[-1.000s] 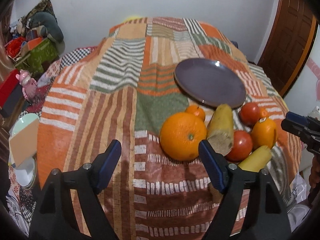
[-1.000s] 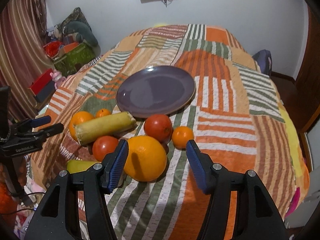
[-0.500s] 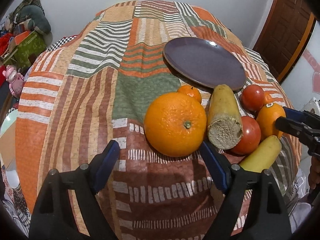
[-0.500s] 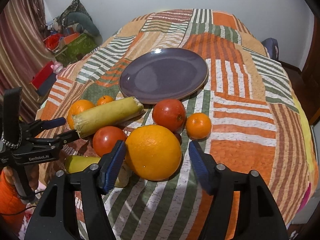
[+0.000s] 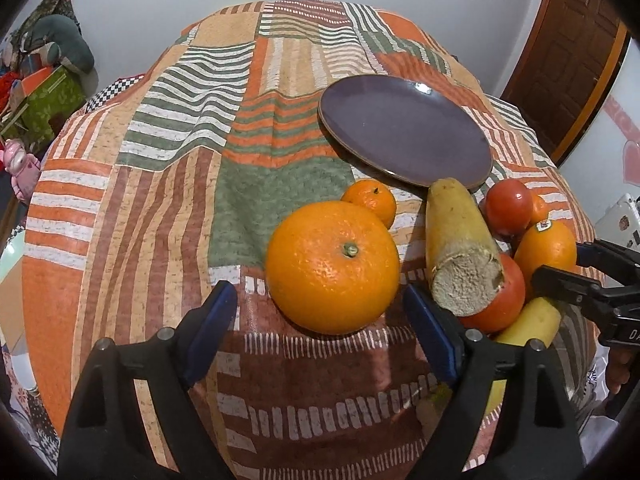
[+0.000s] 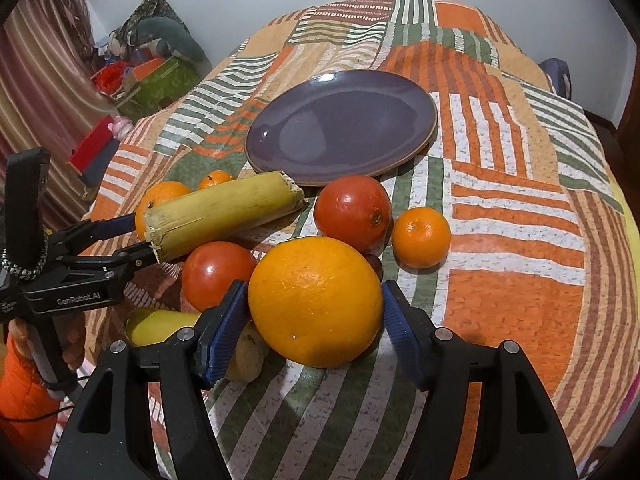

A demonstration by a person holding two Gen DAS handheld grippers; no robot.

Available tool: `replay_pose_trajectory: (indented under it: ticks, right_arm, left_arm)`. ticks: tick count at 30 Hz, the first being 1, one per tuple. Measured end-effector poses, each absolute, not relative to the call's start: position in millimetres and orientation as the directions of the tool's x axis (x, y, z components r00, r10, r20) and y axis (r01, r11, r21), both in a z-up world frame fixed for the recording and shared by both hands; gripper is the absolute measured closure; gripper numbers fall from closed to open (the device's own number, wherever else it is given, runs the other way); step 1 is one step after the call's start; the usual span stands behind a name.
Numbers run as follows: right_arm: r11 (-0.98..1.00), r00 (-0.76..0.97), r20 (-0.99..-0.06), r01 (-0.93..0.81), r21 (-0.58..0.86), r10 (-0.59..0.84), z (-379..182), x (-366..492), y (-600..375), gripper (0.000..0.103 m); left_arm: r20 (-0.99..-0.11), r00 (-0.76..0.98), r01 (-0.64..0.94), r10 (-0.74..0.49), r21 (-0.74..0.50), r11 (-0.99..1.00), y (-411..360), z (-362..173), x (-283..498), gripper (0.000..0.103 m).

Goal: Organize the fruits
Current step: 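Close the left tool on the large orange while the right tool grasps the other orange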

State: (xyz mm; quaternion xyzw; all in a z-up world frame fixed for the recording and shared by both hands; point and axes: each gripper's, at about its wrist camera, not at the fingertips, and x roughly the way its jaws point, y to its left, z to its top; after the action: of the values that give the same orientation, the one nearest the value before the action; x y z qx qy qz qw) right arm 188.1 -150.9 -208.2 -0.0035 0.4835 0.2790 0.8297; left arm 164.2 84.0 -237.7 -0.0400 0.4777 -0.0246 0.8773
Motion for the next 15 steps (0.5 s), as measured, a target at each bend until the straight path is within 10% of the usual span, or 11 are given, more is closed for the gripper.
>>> replay_pose_trajectory:
  ticks: [15]
  right_arm:
    - [0.834, 0.375, -0.790, -0.469, 0.289, 0.485, -208.4, 189.0, -153.4, 0.041]
  left_arm:
    - [-0.811, 0.569, 0.029, -0.137, -0.147, 0.989, 93.0, -234.2, 160.5, 0.038]
